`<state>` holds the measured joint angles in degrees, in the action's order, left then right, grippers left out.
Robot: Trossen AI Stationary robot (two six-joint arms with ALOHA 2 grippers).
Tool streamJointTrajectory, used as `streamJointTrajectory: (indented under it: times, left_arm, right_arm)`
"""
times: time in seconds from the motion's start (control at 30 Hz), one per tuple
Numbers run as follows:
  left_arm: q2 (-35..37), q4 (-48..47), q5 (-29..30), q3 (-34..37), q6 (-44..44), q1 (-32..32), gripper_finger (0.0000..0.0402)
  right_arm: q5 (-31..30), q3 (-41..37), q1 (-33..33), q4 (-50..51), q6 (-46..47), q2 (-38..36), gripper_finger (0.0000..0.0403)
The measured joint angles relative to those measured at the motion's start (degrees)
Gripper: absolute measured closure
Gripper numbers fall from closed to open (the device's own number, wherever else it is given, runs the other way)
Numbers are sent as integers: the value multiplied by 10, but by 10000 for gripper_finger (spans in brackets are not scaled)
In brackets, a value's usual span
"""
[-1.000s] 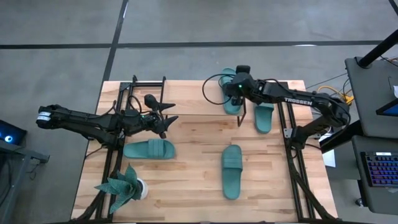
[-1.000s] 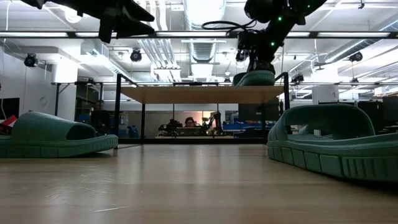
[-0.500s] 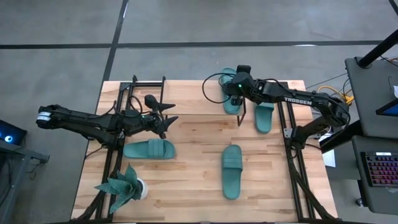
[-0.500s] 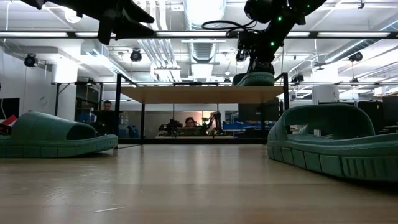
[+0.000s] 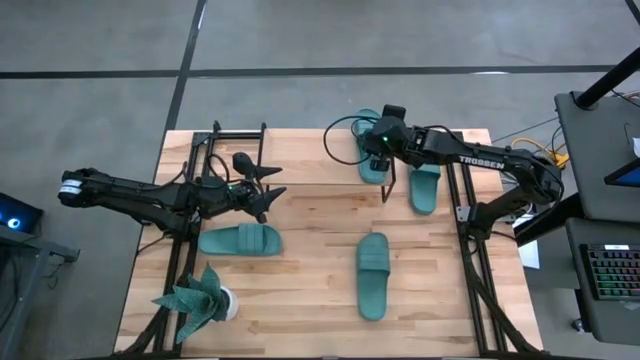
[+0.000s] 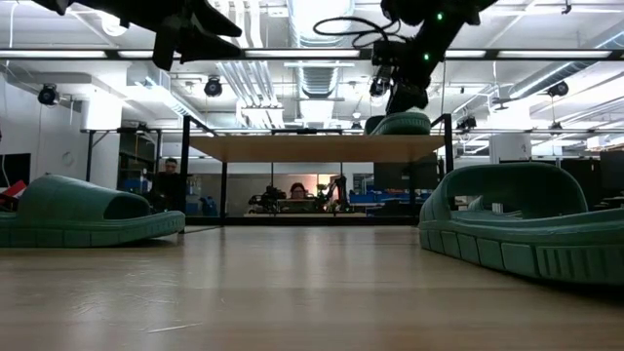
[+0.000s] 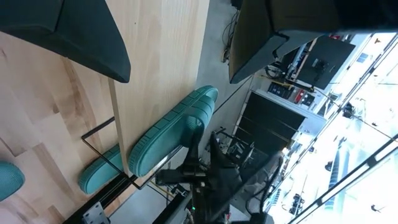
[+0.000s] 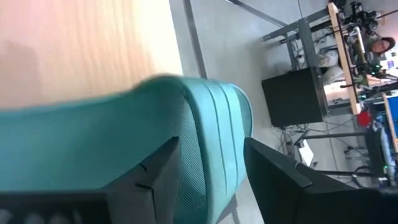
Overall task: Pick and place slides into the shelf
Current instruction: Put the green slide on the shelf
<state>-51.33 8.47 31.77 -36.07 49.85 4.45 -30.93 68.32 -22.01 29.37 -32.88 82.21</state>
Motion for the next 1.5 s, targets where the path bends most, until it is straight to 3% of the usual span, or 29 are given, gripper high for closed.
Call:
streamJointTrajectory:
  times: [0.37, 0.77, 1.17, 1.33, 1.5]
  left_arm:
    - [0, 0, 1, 0, -10, 0, 145]
    - [1, -31, -1, 0, -45, 1, 145]
    - [1, -42, 0, 0, -46, 1, 145]
    - [0, -48, 0, 0, -55, 1, 145]
    - [0, -50, 0, 0, -61, 1, 145]
  right_arm:
    - [-2, 111, 72, 203, 124, 0, 239]
    - [-67, 128, 230, 413, 307, -1, 271]
    - [-41, 127, 335, 429, 431, -27, 281]
    - [-2, 127, 396, 415, 506, -32, 282]
    - [0, 124, 469, 380, 547, -18, 280]
